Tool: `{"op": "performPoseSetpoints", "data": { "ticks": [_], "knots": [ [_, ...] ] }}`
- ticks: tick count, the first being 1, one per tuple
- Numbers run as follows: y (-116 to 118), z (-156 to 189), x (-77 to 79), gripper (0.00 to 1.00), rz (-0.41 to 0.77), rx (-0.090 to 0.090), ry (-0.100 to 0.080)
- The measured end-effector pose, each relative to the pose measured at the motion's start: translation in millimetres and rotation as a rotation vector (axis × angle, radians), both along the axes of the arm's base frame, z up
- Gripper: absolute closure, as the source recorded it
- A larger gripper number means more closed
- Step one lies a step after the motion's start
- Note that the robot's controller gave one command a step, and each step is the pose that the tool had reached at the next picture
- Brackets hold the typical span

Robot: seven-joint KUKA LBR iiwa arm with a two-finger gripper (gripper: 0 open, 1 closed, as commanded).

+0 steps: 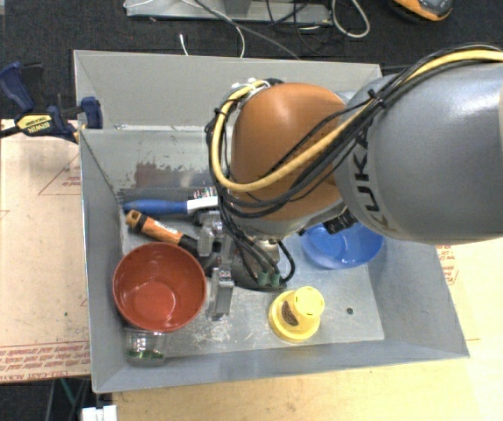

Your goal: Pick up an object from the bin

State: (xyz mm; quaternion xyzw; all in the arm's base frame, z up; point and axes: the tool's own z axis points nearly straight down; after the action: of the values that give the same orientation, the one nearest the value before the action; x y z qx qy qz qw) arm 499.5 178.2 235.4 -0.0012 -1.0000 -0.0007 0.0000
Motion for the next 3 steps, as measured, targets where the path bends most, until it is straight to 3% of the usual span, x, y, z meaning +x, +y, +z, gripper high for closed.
{"op": "performPoseSetpoints", "data": {
  "ticks": [1, 2, 3],
  "knots": [
    [0.0, 0.0, 0.0, 0.0, 0.0, 0.0, 0.0],
    [38.4, -64.2, -11.3, 0.0, 0.073, 0.0, 0.005],
    [36.6, -75.8, -1.4, 0.0, 0.066, 0.003, -0.009]
  ]
}}
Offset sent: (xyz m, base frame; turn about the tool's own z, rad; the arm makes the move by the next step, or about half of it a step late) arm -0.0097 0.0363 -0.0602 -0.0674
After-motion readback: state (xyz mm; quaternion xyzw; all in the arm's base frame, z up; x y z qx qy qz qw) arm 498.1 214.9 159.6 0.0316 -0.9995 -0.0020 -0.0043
